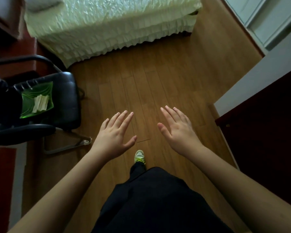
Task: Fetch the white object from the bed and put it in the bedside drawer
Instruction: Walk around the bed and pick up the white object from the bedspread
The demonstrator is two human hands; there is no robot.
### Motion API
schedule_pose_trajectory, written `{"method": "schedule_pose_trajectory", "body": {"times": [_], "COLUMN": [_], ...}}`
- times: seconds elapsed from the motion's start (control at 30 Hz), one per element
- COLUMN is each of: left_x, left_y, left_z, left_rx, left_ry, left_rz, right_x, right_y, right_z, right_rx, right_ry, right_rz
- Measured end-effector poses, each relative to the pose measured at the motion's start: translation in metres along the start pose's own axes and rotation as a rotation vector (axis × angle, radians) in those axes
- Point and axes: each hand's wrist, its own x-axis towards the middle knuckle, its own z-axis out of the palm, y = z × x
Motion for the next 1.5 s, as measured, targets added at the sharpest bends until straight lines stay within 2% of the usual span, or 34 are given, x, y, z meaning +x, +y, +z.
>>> {"method": "schedule_pose_trajectory", "body": {"times": [0.13,0.27,0.43,0.77,0.9,1.1,1.23,1.5], "left_x": [0.062,0.124,0.200,0.349,0.414,0.522,0.578,0.705], "left_y": [-0.027,-0.053,-0.071,-0.011,0.021,0.077,0.104,0.117], "left_z": [-0.011,-0.027,-0.056,-0.071,-0.070,-0.085,-0.095,-0.103], "left_rx": [-0.002,-0.032,-0.008,0.003,0.014,0.017,0.019,0.034], "left_ry": [0.002,0.054,0.061,0.018,-0.019,0.010,0.041,0.000], "left_rz": [0.061,0.040,0.106,0.195,0.196,0.241,0.288,0.374], "right_x": [0.055,0.107,0.161,0.243,0.279,0.329,0.363,0.463], "right_y": [0.002,-0.002,0.009,0.087,0.146,0.240,0.269,0.303], "right_z": [-0.008,-0.024,-0.046,-0.103,-0.142,-0.215,-0.238,-0.266], "right_rx": [-0.074,-0.122,-0.159,-0.140,-0.160,-0.167,-0.147,-0.162], "right_ry": [-0.015,0.015,0.031,0.038,0.010,0.021,0.024,0.100], "right_rz": [0.042,0.127,0.127,0.206,0.219,0.266,0.288,0.298]}}
